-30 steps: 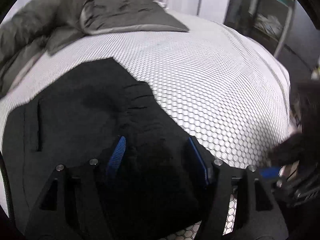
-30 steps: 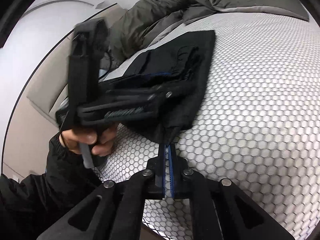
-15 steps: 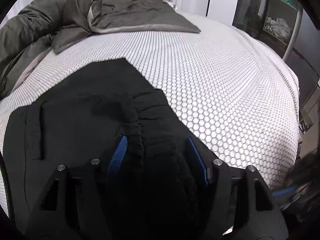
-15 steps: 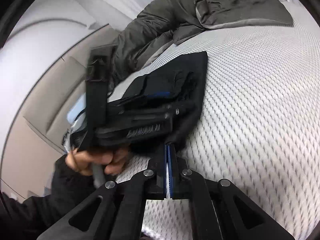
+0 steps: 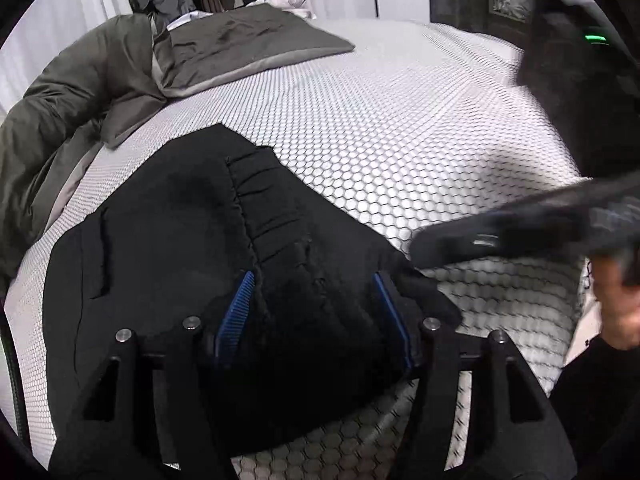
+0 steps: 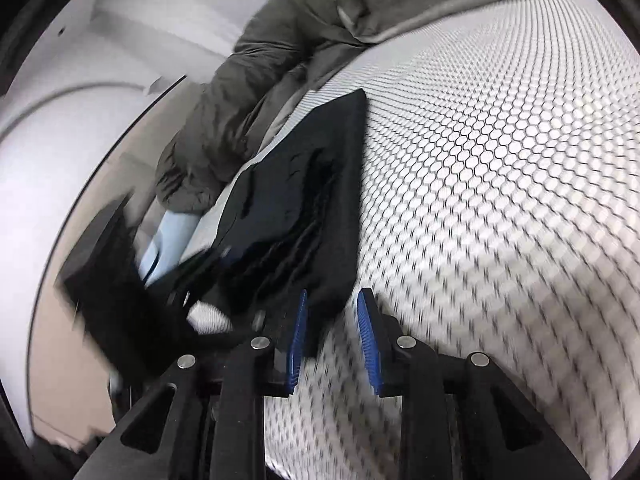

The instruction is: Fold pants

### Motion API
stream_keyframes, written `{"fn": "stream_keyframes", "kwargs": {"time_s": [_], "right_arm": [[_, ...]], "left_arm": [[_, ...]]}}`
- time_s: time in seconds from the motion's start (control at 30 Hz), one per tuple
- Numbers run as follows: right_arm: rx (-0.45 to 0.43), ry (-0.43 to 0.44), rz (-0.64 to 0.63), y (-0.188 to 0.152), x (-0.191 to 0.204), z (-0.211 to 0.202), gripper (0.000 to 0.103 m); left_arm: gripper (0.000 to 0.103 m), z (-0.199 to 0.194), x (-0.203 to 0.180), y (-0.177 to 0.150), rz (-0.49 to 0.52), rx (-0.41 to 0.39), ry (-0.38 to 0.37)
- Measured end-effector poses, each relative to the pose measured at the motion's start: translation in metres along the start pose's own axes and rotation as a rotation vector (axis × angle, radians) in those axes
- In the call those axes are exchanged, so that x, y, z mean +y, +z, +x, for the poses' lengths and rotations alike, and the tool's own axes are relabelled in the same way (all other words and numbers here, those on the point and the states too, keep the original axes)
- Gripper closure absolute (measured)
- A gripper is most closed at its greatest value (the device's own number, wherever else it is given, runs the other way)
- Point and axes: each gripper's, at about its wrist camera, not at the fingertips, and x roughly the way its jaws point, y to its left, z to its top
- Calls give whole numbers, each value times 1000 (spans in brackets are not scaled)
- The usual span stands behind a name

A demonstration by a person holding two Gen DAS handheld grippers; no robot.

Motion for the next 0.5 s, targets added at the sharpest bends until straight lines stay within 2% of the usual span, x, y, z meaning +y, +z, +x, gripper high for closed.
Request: {"fn": "stream_keyframes", "kwargs": {"time_s": [0.07, 0.1, 0.13, 0.2, 0.27, 0.4, 0.43, 0.5], "right_arm": [[24, 10, 16, 5, -3, 11, 78], [28, 7, 20, 7, -5, 16, 82], [19, -1, 19, 10, -6, 15, 92], [-15, -15, 21, 16, -2, 17, 100], [-35, -8, 1, 22, 4, 19, 100], [-106, -6, 5, 32, 5, 22, 100], [-138, -14, 28, 36, 1, 20, 100], [-121, -29, 65, 43, -6, 20, 100]], "left_arm": [[46, -10, 4, 0, -43, -15, -42], [46, -14, 5, 0, -56, -22, -66], [45, -19, 5, 0, -54, -28, -76], [39, -24, 2, -1, -43, -45, -87], [37, -17, -2, -3, -49, -25, -82], [33, 4, -17, -13, 35, 42, -21], [33, 4, -18, -15, 42, 38, -15], [33, 3, -18, -17, 45, 39, -16]]}}
